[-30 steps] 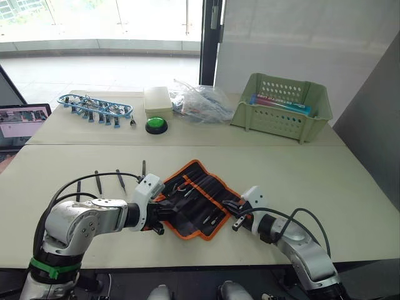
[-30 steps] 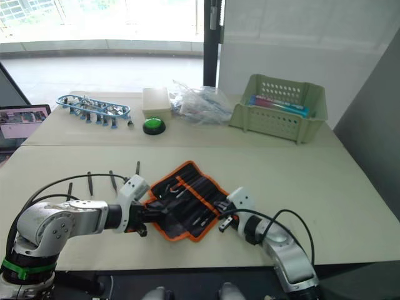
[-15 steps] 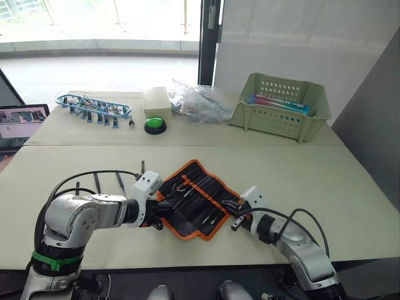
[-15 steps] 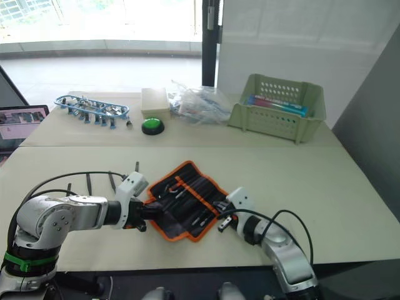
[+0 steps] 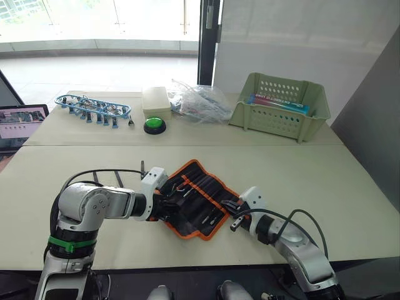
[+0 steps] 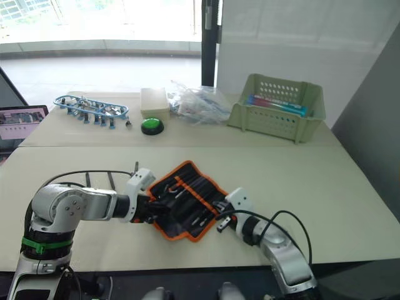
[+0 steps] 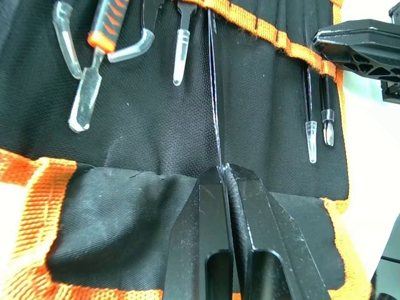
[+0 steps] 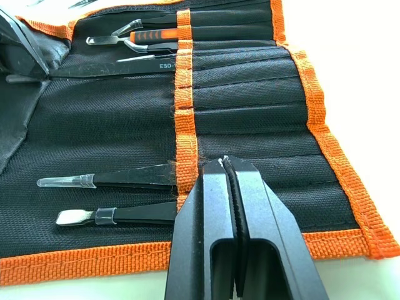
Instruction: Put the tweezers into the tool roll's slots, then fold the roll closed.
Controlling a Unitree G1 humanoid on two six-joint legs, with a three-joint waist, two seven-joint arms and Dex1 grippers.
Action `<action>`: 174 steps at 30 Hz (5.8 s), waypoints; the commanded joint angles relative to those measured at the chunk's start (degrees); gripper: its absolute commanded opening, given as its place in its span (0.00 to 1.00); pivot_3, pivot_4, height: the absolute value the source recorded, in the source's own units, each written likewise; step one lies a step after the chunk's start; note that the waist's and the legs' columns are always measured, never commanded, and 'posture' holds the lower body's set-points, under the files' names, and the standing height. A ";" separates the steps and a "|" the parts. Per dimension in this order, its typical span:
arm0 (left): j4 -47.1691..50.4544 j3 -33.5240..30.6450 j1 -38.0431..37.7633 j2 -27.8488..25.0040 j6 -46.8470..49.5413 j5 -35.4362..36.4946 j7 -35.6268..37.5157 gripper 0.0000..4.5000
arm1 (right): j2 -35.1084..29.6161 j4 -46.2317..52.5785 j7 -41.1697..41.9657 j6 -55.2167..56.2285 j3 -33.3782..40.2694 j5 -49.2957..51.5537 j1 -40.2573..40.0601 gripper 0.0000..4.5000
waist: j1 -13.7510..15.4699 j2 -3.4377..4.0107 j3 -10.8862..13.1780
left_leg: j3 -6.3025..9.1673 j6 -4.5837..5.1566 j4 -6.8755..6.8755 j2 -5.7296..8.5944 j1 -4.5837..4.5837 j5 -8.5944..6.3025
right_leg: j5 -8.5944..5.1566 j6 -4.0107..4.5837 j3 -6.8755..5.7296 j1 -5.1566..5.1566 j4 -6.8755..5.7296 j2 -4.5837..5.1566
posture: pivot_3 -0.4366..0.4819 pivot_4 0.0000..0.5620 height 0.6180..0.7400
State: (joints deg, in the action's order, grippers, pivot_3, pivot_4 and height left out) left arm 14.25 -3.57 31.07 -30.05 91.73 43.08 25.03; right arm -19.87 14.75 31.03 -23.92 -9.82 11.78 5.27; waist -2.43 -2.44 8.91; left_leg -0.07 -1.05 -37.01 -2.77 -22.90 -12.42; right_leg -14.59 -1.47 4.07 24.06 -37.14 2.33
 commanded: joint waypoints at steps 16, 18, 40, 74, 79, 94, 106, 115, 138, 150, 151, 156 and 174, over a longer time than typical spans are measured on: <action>-5.17 1.79 5.59 5.12 -6.01 -7.88 -4.16 0.00 | 0.12 1.71 -0.30 -0.13 -1.48 -1.04 -0.82 0.01 | 0.04 -0.01 0.00 | 0.03 -0.02 0.00 0.02 -0.02 0.01 | 0.01 0.00 0.00 0.01 -0.01 0.00 | 0.48 0.27 0.98; -5.40 3.45 5.88 4.75 -8.26 -9.42 -4.14 0.00 | 0.18 1.76 -0.39 -0.13 -1.69 -1.21 -0.80 0.01 | 0.06 -0.01 0.00 | 0.03 -0.02 0.00 0.03 -0.02 0.01 | 0.02 0.00 0.00 0.00 -0.01 0.01 | 0.48 0.27 0.98; -3.67 2.99 4.75 1.58 -6.45 -8.97 -0.04 0.00 | 5.18 -0.95 -6.03 3.75 -2.66 -5.88 1.18 0.01 | 0.00 0.00 0.00 | 0.07 -0.02 -0.01 0.04 -0.08 0.01 | 0.02 -0.01 0.01 0.08 -0.03 0.00 | 0.48 0.27 0.98; 0.90 -18.40 -45.84 -28.40 -75.25 -29.74 29.27 0.00 | 5.11 -5.72 -4.25 -1.22 -5.28 -8.36 4.57 0.01 | 0.43 -0.07 -0.08 | -0.19 -0.07 0.21 -0.11 0.36 0.02 | -0.21 0.74 -0.02 0.02 0.03 0.22 | 0.48 0.27 0.98; 0.11 -17.17 -45.56 -26.86 -72.98 -28.85 29.56 0.20 | 5.82 -5.75 -4.32 -1.43 -5.46 -8.28 5.09 0.00 | 0.04 -0.18 -0.14 | -0.28 -0.06 0.21 -0.16 0.35 0.03 | -0.34 0.40 -0.01 0.02 0.03 0.19 | 0.48 0.27 0.98; -9.71 -26.62 -43.26 -30.30 -68.40 -17.96 44.33 0.78 | 7.26 -5.85 -5.09 -1.35 -5.51 -8.39 5.08 0.00 | -0.42 -0.14 -0.11 | -0.26 -0.05 0.23 -0.25 0.35 0.02 | -0.20 -0.02 -0.08 0.08 0.00 0.05 | 0.48 0.27 0.98; -19.30 -17.09 -40.60 -24.69 -81.96 -24.11 44.32 0.78 | 6.76 -5.38 -4.96 -1.77 -4.64 -8.35 5.47 0.00 | -0.33 -0.18 -0.13 | -0.28 -0.05 0.23 -0.27 0.31 0.02 | -0.04 0.26 -0.08 0.10 0.00 0.04 | 0.48 0.27 0.98; -23.11 -13.56 -40.12 -21.60 -84.31 -25.21 43.72 0.45 | 6.24 -4.15 -4.88 -2.54 -4.12 -8.24 5.02 0.00 | -0.04 -0.08 -0.19 | -0.28 -0.05 0.23 -0.25 0.41 0.02 | -0.16 0.04 -0.09 0.00 -0.02 0.08 | 0.48 0.27 0.98; -9.64 -15.64 -31.22 -26.29 -69.67 -17.13 43.39 0.00 | 6.36 -5.14 -4.83 -2.21 -3.93 -8.41 5.57 0.00 | -0.05 -0.07 -0.30 | -0.26 -0.05 0.23 -0.21 0.28 0.02 | -0.17 -0.01 -0.08 0.07 -0.01 0.10 | 0.48 0.27 0.98; 4.78 4.70 -9.21 -30.72 -28.13 -10.07 32.53 0.00 | 6.48 -6.38 -4.67 -1.76 -3.92 -8.59 7.10 0.00 | -0.37 -0.08 -0.27 | -0.14 -0.04 0.19 -0.15 0.21 0.03 | -0.19 -0.15 0.05 0.05 -0.03 -0.11 | 0.48 0.27 0.98; 4.06 5.93 -6.81 -29.24 -25.34 -9.94 30.76 0.00 | 6.49 -6.47 -4.70 -1.69 -3.93 -8.63 7.24 0.00 | -0.37 -0.07 -0.27 | -0.11 -0.04 0.19 -0.16 0.20 0.03 | -0.19 -0.15 0.06 0.07 -0.03 -0.15 | 0.48 0.27 0.98; 0.41 11.74 1.29 -25.06 -22.12 -11.76 27.69 0.00 | 6.58 -6.42 -4.99 -1.52 -3.67 -8.58 7.42 0.00 | -0.14 -0.09 -0.26 | 0.02 -0.04 0.14 -0.16 0.06 0.04 | -0.19 -0.16 0.01 0.12 -0.04 -0.23 | 0.48 0.27 0.98; -6.48 22.53 9.07 -18.15 -24.05 -19.22 25.41 0.00 | 6.57 -4.44 -6.19 -2.01 -3.47 -8.56 5.66 0.00 | 0.02 -0.09 -0.27 | 0.03 -0.04 0.10 -0.12 0.03 0.04 | -0.18 -0.14 0.03 0.11 -0.03 -0.22 | 0.48 0.27 0.98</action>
State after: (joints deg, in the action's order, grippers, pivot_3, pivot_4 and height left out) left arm 7.71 18.98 38.85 -48.37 68.58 24.53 50.63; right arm -12.93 9.83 24.94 -25.24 -13.16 3.46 11.90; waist -2.41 -2.53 8.64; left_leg -0.03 -1.09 -36.90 -2.90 -22.87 -12.38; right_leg -14.76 -1.60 4.10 24.17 -37.17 2.11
